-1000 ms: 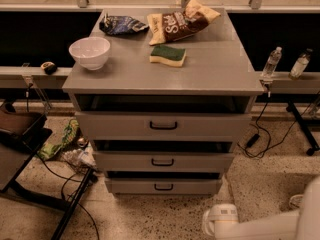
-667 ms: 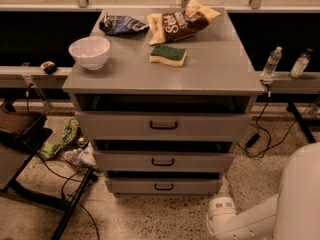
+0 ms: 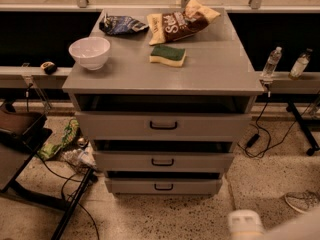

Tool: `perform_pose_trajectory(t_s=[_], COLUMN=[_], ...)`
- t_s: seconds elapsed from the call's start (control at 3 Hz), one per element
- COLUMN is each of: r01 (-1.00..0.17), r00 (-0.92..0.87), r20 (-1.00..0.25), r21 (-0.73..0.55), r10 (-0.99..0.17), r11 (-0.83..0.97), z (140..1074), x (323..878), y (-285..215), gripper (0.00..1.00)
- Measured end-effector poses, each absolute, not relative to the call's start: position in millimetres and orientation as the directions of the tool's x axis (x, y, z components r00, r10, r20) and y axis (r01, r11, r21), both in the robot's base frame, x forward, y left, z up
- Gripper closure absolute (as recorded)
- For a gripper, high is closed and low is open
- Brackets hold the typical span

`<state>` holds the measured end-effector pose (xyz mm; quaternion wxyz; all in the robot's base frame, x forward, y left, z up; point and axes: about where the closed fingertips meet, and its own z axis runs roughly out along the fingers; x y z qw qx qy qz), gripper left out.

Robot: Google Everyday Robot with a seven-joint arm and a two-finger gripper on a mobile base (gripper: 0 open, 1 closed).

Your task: Close bottom drawer

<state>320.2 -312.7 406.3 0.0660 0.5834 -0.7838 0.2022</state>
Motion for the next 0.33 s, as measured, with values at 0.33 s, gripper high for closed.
perform_pose_trajectory(t_s=[0.33], r01=[-0.855], r00=[-0.489], r20=[0.271], r21=[-0.338], r10=[-0.829], r11=[0.393], z=[449.3], x=[258.8], y=[-329.7], gripper=[1.00])
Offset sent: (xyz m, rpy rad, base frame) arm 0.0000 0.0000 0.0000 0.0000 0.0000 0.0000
